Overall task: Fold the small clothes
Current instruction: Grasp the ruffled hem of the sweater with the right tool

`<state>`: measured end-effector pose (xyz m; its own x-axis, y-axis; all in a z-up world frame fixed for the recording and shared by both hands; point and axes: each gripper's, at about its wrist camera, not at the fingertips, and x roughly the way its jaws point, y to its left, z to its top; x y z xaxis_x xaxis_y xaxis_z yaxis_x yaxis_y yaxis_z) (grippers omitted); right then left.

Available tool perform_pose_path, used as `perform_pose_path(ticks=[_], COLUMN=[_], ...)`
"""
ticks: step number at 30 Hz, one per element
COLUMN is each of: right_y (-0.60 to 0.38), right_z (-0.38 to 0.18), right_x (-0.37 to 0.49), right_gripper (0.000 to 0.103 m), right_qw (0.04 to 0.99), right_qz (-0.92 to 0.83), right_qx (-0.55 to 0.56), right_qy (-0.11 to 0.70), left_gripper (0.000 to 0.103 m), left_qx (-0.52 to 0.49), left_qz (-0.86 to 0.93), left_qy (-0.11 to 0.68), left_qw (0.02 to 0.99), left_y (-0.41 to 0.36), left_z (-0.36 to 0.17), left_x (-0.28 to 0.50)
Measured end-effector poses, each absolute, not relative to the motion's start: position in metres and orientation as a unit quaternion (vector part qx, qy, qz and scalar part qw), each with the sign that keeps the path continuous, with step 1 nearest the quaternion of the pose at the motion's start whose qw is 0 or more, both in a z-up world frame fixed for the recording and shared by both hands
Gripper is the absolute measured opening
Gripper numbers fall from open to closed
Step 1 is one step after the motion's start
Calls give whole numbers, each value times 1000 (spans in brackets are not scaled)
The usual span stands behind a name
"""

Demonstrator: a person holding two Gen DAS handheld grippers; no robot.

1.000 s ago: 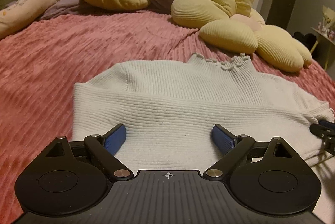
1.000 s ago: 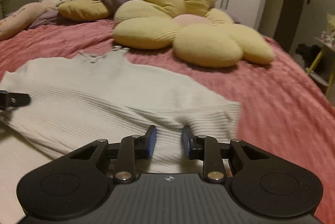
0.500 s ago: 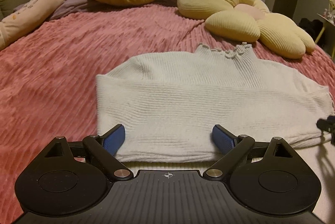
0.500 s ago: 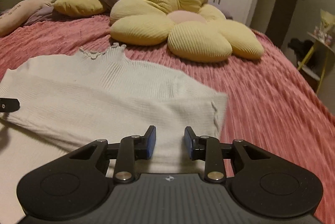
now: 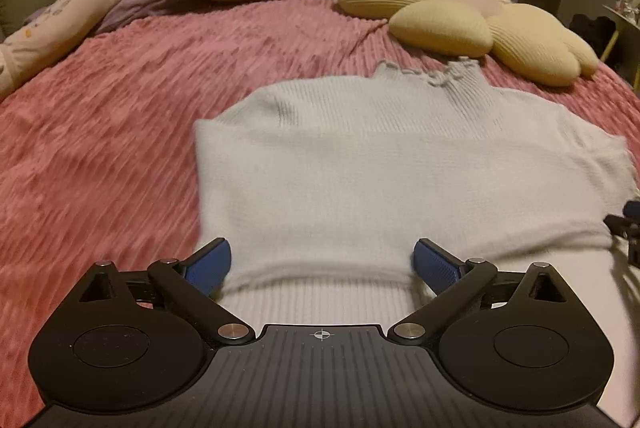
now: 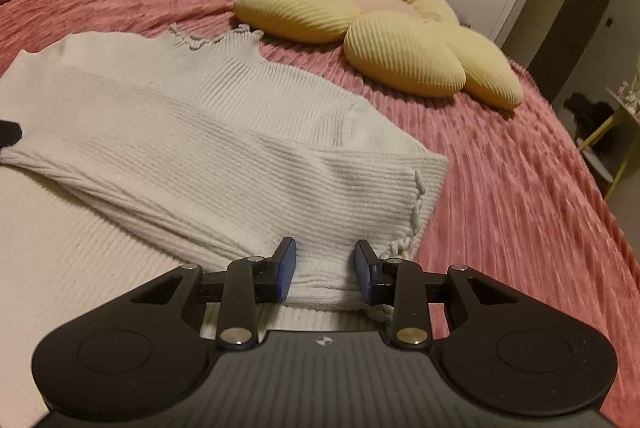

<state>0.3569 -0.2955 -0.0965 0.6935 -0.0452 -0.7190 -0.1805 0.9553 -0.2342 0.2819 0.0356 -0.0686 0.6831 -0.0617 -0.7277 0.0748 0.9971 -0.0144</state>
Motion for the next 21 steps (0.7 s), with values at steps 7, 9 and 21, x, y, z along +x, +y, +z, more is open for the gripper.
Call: perform_pose_path(ticks=[7, 9, 21], right_y=[-315, -336, -400], right_z=[-68, -66, -73], right_x=[258, 212, 36], right_gripper=[53, 53, 53], right_qw=[907, 903, 864], right_qz=[65, 68, 87], right_qx=[-83, -31, 136], right_qy=[408, 422, 476], left_gripper=[101, 101, 101], left_qx=[10, 7, -140], left_qz=[-87, -96, -98], left_qy=[428, 426, 474], left_qw=[900, 900, 864], left_y=[69, 81, 131], left_z=[-68, -68, -67], left_x=[164, 128, 27])
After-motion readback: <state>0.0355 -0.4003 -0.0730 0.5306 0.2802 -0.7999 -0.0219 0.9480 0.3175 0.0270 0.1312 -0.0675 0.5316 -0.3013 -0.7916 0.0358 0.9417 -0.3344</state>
